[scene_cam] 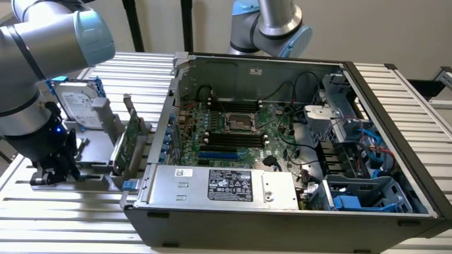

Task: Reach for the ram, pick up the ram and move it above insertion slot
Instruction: 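Pick up the ram and move it above insertion slot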

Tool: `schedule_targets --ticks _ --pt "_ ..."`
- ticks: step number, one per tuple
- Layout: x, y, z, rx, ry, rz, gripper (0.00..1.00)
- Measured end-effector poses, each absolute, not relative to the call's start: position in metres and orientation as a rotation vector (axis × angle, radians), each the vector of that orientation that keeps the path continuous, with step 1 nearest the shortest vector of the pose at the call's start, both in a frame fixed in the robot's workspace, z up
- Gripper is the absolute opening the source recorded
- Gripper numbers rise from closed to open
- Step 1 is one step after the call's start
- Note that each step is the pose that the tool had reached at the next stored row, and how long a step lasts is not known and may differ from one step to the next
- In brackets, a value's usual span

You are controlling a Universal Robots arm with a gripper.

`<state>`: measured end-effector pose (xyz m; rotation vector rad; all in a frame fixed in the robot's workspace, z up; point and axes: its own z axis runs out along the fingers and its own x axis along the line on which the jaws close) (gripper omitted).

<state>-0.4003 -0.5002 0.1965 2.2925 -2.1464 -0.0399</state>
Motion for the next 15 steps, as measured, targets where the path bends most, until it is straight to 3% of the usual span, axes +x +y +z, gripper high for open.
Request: schedule_targets --ticks 15 --pt "-0.3992 -0.5007 0.1964 2.262 -2.18 -0.042 0.14"
